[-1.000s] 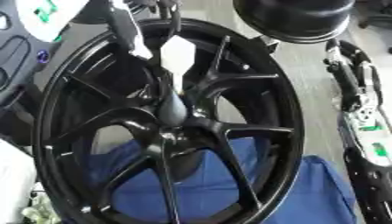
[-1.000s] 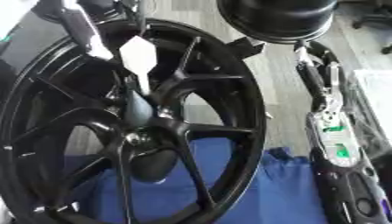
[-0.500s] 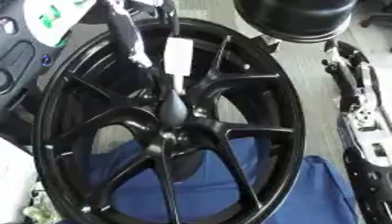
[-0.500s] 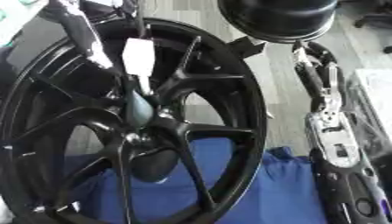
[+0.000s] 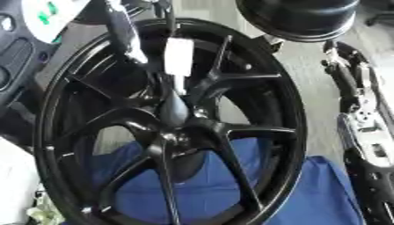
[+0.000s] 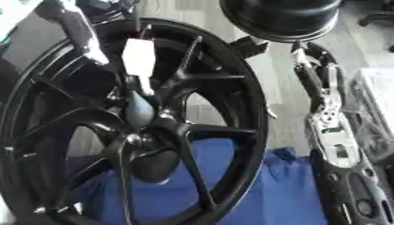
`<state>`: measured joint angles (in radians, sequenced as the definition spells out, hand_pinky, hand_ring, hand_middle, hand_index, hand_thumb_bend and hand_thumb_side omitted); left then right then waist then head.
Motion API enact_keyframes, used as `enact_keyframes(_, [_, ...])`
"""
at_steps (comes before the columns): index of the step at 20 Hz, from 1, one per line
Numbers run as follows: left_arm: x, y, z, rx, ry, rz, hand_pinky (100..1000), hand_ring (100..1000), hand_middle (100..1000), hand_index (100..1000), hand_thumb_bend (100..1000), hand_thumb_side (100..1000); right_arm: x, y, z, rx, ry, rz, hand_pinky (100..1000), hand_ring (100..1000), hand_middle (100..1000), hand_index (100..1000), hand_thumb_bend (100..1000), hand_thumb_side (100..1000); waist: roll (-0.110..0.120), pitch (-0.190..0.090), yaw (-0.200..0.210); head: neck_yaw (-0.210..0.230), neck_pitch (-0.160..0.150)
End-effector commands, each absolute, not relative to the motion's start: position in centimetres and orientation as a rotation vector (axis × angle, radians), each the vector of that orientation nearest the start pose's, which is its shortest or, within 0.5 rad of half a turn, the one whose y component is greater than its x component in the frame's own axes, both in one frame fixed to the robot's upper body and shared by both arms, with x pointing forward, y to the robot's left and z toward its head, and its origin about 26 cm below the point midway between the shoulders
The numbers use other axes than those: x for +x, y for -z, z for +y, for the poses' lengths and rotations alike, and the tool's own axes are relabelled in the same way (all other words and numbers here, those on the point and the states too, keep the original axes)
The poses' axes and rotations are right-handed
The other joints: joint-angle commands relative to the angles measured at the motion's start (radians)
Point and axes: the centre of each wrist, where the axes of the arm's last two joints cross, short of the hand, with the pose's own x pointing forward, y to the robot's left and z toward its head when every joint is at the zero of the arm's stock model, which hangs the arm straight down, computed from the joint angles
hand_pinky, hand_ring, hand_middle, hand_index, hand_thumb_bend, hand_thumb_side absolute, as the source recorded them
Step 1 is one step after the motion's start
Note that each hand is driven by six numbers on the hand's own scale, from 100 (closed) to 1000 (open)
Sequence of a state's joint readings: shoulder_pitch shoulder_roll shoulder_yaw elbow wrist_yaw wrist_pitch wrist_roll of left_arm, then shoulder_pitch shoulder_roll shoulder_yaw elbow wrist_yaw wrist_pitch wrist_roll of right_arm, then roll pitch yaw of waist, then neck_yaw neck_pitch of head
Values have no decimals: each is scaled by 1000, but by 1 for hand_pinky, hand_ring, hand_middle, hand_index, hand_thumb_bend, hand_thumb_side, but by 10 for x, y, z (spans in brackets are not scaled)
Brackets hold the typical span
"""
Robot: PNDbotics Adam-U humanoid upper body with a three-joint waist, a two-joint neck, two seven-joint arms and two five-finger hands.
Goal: Pull the pin out of the wheel hub.
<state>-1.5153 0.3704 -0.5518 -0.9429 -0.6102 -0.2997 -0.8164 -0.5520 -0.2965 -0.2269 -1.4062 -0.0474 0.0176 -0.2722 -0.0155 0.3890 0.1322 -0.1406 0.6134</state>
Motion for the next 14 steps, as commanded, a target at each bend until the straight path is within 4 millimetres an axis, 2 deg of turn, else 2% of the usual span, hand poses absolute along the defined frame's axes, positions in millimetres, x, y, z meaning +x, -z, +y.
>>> enact_keyframes(1, [448, -412, 92, -882, -2853, 1649, 870, 834, 785, 800, 573, 451, 397, -168, -332, -447, 201, -1984, 798, 719, 770, 832, 279, 530, 1, -26, 0, -1, -13])
enact_keyframes(4, [444, -412, 88, -833, -2852, 1681, 869, 831, 779, 796, 559, 515, 397, -167, -332, -449, 196, -1980, 798, 719, 770, 832, 267, 537, 1, -26, 0, 1, -16])
enact_keyframes(6, [441, -413, 86, -821, -2847, 1689, 869, 829, 777, 795, 567, 511, 397, -167, -332, -449, 191, -1977, 798, 719, 770, 832, 266, 539, 1, -26, 1, 1, -14])
enact_keyframes(8, [438, -415, 84, -816, -2841, 1690, 869, 826, 773, 792, 583, 495, 397, -166, -332, -450, 184, -1973, 798, 719, 770, 832, 273, 537, 2, -27, 3, 2, -14])
enact_keyframes(10, [435, -416, 83, -834, -2833, 1668, 870, 824, 771, 790, 605, 435, 397, -165, -333, -452, 180, -1971, 798, 719, 770, 832, 266, 539, 3, -28, 5, 3, -13])
enact_keyframes(13, [434, -417, 83, -848, -2828, 1652, 870, 824, 771, 790, 605, 435, 397, -165, -333, -453, 180, -1971, 798, 719, 770, 832, 266, 539, 4, -29, 6, 3, -12])
enact_keyframes(14, [433, -418, 83, -855, -2825, 1647, 870, 820, 765, 778, 600, 372, 397, -165, -334, -454, 180, -1970, 798, 719, 773, 832, 263, 540, 5, -31, 8, 4, -11])
